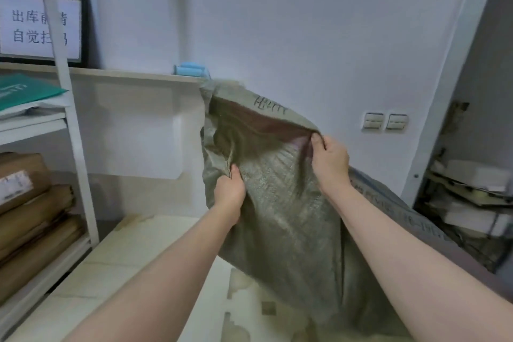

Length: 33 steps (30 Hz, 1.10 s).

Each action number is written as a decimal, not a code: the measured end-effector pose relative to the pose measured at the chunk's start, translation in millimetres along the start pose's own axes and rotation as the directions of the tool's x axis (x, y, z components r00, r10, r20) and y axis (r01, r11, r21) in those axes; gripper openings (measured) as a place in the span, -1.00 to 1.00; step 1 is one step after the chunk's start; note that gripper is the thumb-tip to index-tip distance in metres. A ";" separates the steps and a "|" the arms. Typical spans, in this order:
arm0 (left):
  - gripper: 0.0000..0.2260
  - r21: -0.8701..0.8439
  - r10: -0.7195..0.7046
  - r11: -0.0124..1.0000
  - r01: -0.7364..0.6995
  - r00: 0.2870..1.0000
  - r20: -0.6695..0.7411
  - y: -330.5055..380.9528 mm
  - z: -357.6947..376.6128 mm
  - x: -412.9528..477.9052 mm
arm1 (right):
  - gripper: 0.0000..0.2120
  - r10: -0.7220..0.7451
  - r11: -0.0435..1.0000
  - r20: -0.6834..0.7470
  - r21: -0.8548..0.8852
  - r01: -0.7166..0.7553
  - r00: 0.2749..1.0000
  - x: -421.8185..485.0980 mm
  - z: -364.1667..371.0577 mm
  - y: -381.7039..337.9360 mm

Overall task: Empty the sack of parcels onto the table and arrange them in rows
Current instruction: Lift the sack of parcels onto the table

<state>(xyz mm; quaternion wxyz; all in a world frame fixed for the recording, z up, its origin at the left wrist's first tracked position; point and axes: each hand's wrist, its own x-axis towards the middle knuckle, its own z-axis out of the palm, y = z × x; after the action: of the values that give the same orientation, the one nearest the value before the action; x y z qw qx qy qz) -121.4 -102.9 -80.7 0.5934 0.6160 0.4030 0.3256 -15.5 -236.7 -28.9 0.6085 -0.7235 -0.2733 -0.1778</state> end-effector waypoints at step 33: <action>-0.30 0.205 -0.246 0.897 0.392 0.827 -0.505 -151.0 -11.4 75.3 | -0.38 0.325 0.636 0.320 -0.770 0.045 0.890 -69.3 60.4 128.6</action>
<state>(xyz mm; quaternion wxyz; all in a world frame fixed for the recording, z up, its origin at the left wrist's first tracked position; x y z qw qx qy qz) -113.2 -35.5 -235.5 0.4245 0.5249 0.6768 0.2937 4.1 -204.3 -182.3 0.1845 -0.9506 -0.2417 -0.0620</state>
